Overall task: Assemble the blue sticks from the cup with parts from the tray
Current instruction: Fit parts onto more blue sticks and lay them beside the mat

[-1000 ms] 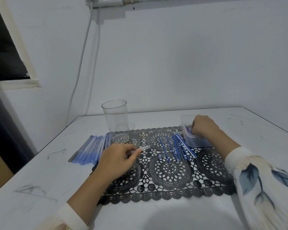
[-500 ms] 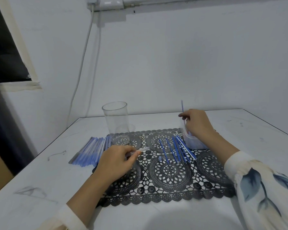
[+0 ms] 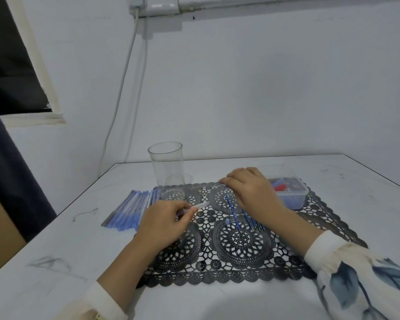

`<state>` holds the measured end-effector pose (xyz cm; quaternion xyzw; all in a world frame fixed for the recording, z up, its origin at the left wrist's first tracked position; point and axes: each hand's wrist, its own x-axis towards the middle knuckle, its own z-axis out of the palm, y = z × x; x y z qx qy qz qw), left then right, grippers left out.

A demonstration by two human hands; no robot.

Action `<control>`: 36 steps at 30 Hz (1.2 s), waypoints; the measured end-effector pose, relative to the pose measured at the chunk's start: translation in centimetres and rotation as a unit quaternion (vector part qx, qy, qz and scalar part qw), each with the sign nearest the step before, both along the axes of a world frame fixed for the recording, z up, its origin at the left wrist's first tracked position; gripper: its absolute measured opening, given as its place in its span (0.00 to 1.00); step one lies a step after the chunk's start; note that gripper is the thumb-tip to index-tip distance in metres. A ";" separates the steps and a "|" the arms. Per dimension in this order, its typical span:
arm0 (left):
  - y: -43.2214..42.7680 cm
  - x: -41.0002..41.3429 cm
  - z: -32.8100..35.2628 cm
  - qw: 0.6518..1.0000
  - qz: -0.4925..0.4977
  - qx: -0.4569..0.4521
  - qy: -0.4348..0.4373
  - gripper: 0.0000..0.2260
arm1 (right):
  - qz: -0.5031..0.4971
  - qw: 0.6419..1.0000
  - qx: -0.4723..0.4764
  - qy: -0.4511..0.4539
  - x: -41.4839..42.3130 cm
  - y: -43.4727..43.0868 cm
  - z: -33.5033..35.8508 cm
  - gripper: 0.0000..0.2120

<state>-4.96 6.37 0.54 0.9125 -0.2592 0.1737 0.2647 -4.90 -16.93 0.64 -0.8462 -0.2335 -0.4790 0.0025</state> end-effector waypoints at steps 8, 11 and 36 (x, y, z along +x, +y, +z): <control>0.1 0.0 0.1 1.000 0.008 -0.002 -0.003 0.12 | 0.013 0.997 -0.016 0.076 -0.7 0.8 -1.1 0.30; 0.2 0.1 0.2 1.000 0.010 -0.002 0.005 0.12 | 0.012 0.996 -0.009 0.083 -0.9 0.7 -1.2 0.32; 0.0 0.0 0.1 1.000 0.005 -0.018 -0.007 0.12 | 0.030 0.999 0.002 0.045 -0.9 0.8 -1.3 0.29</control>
